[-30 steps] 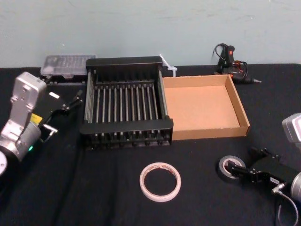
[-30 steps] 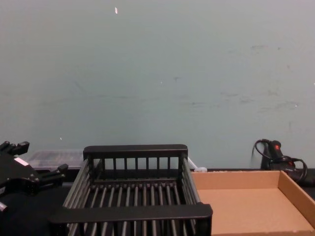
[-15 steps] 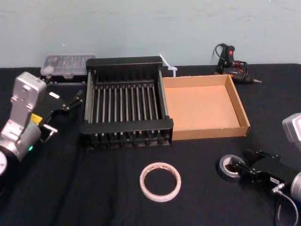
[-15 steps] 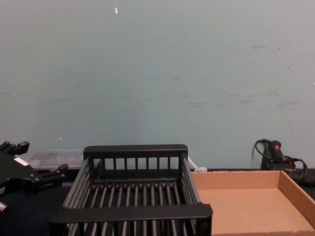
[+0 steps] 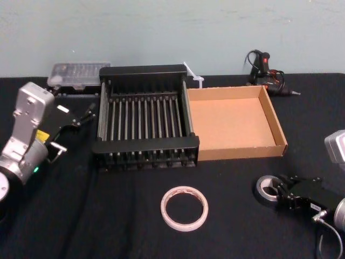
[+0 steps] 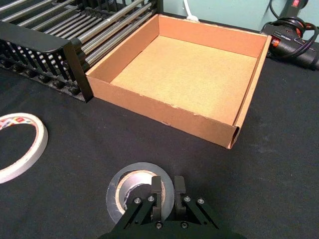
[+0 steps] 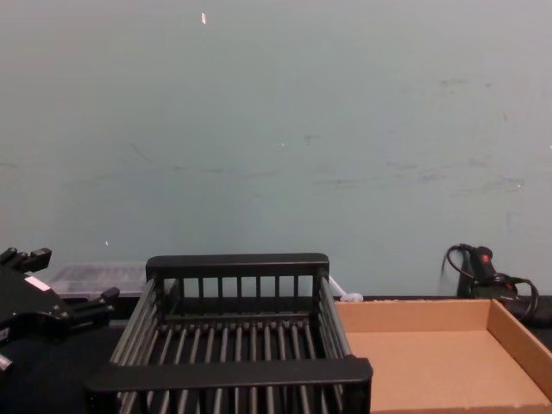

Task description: Pick up the white tape and place it into the black box , Pick up the silver tape and place it into the brown box.

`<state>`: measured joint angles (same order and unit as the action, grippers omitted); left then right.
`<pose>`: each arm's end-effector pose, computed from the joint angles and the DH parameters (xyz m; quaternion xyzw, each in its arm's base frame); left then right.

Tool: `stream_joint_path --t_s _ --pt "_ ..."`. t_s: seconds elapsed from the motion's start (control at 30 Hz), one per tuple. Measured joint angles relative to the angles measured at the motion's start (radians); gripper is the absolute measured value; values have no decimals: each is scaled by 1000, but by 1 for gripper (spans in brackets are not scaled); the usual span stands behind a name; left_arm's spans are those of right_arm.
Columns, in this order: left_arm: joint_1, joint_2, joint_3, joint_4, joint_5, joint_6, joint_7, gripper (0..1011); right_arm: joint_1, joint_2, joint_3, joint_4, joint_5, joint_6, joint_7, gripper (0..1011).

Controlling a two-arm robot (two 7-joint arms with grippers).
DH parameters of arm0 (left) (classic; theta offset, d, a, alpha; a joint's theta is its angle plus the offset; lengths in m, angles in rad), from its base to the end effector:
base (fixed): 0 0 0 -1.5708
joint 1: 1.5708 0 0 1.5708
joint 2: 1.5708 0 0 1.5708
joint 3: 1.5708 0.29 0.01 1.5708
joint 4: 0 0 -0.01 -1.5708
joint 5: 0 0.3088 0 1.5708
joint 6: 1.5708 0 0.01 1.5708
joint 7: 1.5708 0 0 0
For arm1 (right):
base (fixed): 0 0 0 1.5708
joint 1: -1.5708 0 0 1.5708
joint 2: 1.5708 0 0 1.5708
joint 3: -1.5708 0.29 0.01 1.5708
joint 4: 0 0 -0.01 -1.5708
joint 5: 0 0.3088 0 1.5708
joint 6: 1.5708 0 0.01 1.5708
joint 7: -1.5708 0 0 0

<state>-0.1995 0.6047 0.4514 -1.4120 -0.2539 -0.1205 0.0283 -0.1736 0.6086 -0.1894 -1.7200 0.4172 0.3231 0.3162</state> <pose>0.3581 0.0827 -0.3023 0.1415 -0.1325 0.5799 0.7913 0.2734 -0.0945 -0.2971 -0.2103 0.1258 -0.4749 0.8453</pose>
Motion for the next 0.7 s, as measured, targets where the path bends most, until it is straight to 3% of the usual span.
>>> stream_joint_path --t_s 0.7 --pt "0 0 0 0 0 0 0 1002 4 -5 -2 3 5 1 4 156"
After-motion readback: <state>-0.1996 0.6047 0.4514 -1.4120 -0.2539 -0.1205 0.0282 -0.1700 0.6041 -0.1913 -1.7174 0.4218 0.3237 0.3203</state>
